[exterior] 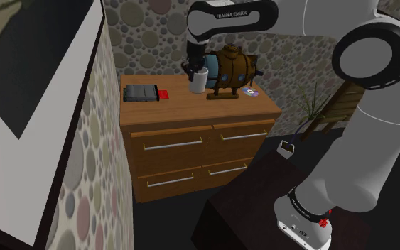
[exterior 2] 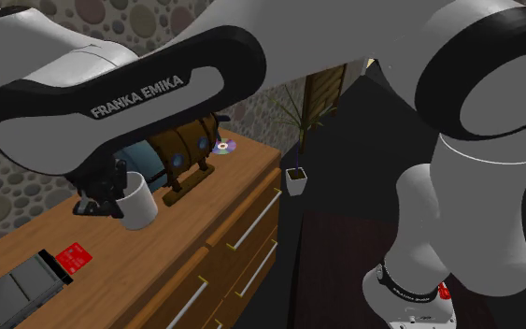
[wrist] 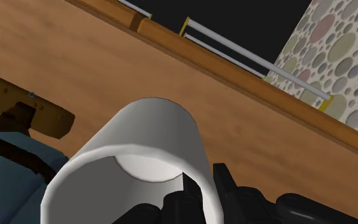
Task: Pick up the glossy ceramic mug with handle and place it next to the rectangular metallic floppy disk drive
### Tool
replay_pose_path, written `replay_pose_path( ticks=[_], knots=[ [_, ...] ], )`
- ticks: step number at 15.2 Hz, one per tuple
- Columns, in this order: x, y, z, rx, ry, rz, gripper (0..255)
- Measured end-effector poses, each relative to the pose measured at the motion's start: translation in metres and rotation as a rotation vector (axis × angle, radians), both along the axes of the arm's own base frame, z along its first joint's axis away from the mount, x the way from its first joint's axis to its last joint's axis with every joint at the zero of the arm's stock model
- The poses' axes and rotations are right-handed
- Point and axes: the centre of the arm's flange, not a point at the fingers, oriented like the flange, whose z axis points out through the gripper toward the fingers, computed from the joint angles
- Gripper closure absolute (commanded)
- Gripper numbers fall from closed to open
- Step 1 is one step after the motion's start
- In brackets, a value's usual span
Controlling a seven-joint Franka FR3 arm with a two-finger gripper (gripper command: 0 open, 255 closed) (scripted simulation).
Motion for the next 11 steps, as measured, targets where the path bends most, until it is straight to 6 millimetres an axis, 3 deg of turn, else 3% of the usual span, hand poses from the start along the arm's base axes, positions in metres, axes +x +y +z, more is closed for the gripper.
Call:
replay_pose_path(
  ticks=[11],
  knots=[
    [0.054, 0.133, -0.020, 0.000, 0.000, 0.000, 255]
  ],
)
